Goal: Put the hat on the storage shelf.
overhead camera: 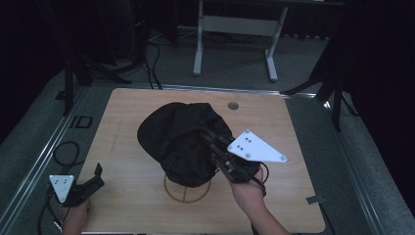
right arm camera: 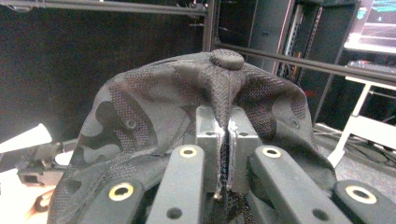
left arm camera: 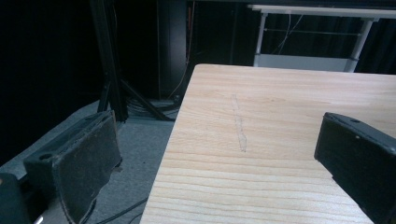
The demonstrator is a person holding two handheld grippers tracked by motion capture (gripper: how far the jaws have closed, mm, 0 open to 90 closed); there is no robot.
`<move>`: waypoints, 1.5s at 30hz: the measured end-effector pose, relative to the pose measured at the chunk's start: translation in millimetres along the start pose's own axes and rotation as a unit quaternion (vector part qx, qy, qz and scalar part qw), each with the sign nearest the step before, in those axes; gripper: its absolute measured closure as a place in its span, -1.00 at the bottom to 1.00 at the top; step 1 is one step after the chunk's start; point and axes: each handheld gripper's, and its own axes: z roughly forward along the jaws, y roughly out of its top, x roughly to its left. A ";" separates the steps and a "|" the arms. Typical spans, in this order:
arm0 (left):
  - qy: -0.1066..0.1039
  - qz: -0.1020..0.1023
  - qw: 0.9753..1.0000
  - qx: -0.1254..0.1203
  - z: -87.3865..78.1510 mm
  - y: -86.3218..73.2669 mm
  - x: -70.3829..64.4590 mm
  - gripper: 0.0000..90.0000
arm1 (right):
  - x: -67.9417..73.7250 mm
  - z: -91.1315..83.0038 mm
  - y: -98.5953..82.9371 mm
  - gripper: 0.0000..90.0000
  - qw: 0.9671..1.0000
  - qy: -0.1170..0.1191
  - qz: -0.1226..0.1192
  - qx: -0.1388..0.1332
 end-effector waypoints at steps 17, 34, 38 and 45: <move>0.000 0.002 1.000 0.000 -0.4 -0.1 0.1 -0.99 | -7.1 21.3 -41.6 0.88 0.998 0.009 0.029 0.055; 0.001 0.000 1.000 -0.001 -0.1 -0.1 -0.1 -0.99 | -3.9 28.5 -54.4 0.37 0.995 0.038 0.030 0.083; 0.000 0.001 1.000 -0.001 -0.2 -0.2 0.0 -0.99 | -5.2 27.7 -57.7 0.29 0.995 0.039 0.034 0.084; 0.001 0.002 1.000 -0.001 -0.2 -0.2 -0.1 -0.99 | -11.1 21.8 -53.5 0.20 0.995 0.045 0.045 0.073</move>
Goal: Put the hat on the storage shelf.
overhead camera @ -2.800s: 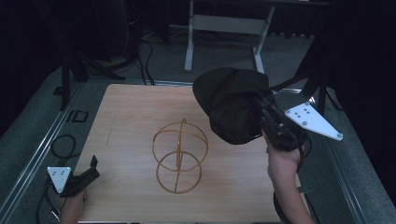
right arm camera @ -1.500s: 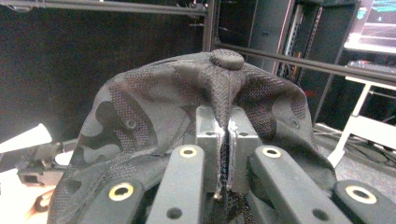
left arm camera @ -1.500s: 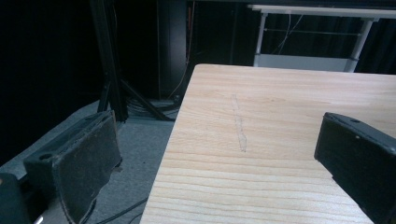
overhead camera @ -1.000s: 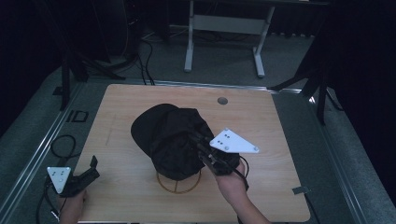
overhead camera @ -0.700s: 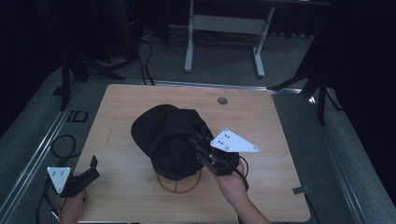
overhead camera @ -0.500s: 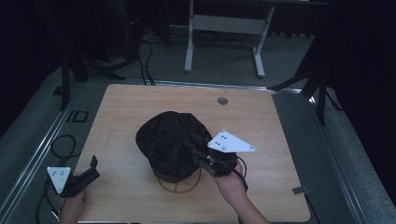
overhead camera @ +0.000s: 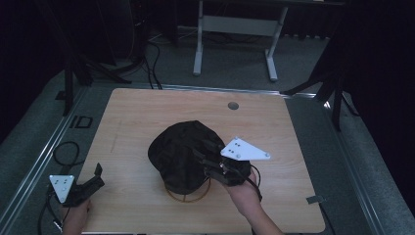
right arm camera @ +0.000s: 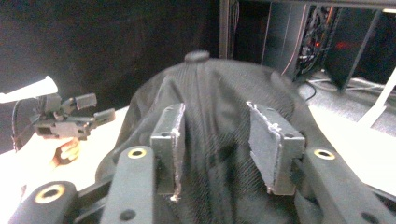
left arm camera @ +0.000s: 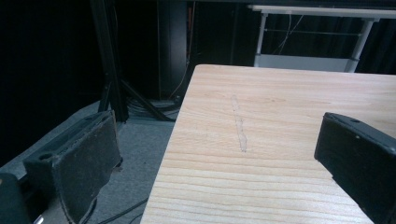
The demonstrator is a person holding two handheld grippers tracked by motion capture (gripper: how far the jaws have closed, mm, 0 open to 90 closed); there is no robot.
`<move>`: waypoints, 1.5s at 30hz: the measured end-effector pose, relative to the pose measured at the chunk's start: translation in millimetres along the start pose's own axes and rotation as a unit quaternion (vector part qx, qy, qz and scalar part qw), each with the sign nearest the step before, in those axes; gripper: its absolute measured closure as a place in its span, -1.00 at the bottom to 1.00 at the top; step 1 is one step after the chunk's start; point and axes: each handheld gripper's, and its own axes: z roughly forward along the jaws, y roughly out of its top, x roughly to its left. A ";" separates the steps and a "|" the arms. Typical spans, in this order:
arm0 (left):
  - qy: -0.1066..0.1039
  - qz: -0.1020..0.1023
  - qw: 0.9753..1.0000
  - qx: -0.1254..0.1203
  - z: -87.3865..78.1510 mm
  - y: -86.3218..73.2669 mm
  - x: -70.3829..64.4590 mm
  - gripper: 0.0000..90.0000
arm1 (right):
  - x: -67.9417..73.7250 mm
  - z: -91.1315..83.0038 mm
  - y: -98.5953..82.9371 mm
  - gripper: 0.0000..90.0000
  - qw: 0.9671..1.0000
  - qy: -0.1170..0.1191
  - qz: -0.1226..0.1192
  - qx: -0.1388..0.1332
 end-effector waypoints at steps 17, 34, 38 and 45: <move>-0.001 -0.001 1.000 -0.001 -0.5 -0.2 -0.1 -0.99 | -29.5 -20.2 22.8 -0.23 0.999 -0.031 -0.028 -0.001; 0.000 -0.001 1.000 -0.002 -0.6 -0.3 -0.4 -0.99 | -88.8 -49.3 -0.4 -0.67 0.995 -0.098 -0.003 0.008; 0.004 0.000 1.000 0.002 -0.2 0.0 -0.8 -0.99 | -102.3 -55.6 -11.8 -0.68 0.992 -0.125 -0.004 0.010; 0.002 0.001 1.000 0.000 -0.4 -0.2 -0.8 -0.99 | -121.0 -64.7 -32.7 -0.70 0.988 -0.154 0.005 0.019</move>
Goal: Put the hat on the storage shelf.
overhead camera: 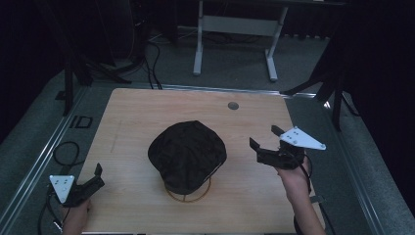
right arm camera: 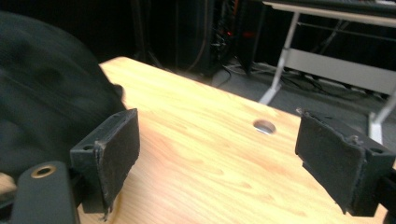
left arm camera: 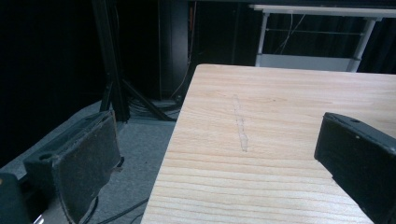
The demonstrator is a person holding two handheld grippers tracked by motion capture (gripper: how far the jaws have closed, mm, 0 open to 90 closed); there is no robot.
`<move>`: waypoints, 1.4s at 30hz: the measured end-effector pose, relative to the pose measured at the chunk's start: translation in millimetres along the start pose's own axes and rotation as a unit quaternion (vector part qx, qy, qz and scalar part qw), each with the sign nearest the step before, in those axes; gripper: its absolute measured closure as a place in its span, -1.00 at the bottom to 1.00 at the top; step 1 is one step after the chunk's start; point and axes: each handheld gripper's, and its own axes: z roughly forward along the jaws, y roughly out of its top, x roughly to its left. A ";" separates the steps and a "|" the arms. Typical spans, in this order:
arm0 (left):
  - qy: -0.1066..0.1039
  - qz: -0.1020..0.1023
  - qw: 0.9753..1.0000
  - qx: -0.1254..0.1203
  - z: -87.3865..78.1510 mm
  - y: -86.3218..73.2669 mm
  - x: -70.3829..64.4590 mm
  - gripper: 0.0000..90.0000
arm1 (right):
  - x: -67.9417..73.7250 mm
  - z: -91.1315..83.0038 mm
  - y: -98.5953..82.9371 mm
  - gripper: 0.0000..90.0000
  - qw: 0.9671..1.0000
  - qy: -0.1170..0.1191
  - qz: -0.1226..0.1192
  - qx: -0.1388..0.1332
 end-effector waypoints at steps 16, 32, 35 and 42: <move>0.000 0.002 1.000 0.000 -0.2 -0.1 -0.2 -0.99 | -41.4 -0.1 -76.4 -0.70 0.997 -0.049 0.007 0.054; 0.000 0.002 1.000 0.000 -0.3 -0.1 -0.2 -0.99 | -74.2 -10.3 -143.4 -0.69 0.987 -0.110 0.042 0.105; -0.001 0.002 1.000 0.000 -0.2 -0.1 -0.1 -0.99 | -77.7 -14.3 -151.2 -0.69 0.985 -0.121 0.053 0.109; 0.000 -0.001 1.000 0.000 0.1 0.0 0.1 -0.99 | -86.6 -25.2 -166.7 -0.69 0.978 -0.156 0.074 0.119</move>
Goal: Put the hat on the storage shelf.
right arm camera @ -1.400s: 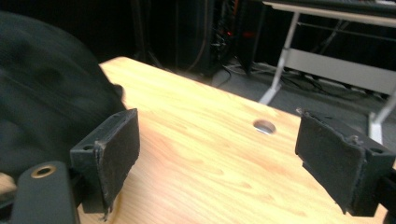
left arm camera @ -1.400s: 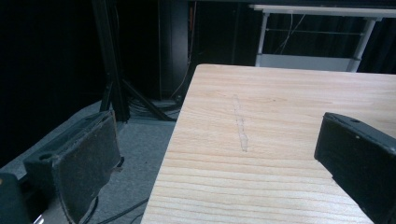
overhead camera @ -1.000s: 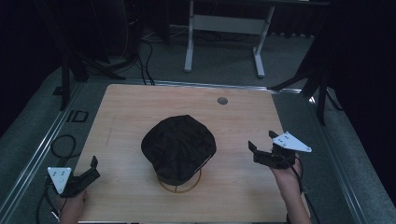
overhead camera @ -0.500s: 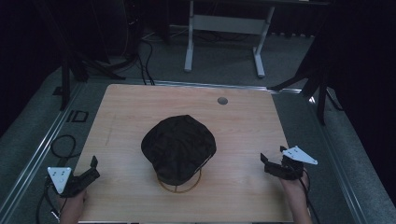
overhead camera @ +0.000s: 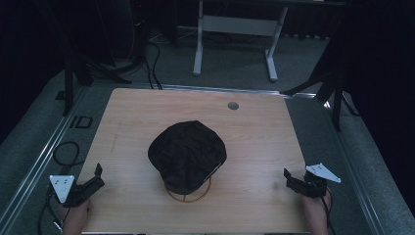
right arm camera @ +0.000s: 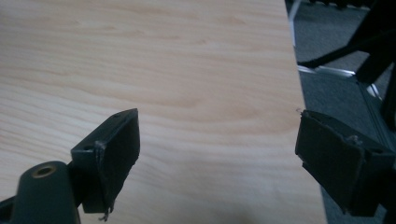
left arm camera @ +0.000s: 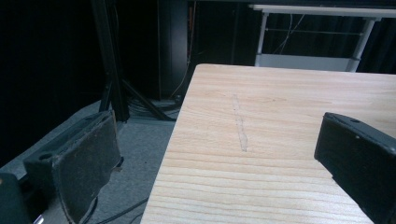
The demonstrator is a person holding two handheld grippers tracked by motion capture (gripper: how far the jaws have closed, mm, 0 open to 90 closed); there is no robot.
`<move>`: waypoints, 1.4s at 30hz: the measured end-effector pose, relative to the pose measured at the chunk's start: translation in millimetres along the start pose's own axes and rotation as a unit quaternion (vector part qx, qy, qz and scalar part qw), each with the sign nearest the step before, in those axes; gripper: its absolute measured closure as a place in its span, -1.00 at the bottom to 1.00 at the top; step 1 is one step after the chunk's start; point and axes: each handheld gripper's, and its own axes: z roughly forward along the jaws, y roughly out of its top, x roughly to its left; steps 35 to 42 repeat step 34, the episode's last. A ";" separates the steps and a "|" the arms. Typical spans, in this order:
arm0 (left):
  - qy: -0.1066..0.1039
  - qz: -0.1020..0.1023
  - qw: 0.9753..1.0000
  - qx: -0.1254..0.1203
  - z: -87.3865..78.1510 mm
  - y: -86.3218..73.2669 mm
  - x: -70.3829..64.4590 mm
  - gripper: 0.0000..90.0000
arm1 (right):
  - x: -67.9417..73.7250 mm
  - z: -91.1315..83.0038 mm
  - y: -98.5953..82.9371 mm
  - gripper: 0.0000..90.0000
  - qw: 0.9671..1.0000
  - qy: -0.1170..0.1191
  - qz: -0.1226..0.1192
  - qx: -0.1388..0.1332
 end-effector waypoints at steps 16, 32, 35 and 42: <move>-0.001 0.000 1.000 0.000 -0.1 0.0 0.1 -0.99 | -22.5 -13.7 -21.5 -0.69 0.998 -0.051 0.044 -0.007; -0.002 -0.001 1.000 0.000 -0.1 0.0 0.5 -0.99 | -30.8 -21.4 -25.0 -0.69 0.996 -0.075 0.053 -0.022; -0.002 -0.002 1.000 0.000 0.0 0.0 0.5 -0.99 | -30.0 -21.1 -24.9 -0.69 0.996 -0.074 0.050 -0.022; -0.002 -0.002 1.000 0.000 0.0 0.0 0.5 -0.99 | -30.0 -21.1 -24.9 -0.69 0.996 -0.074 0.050 -0.022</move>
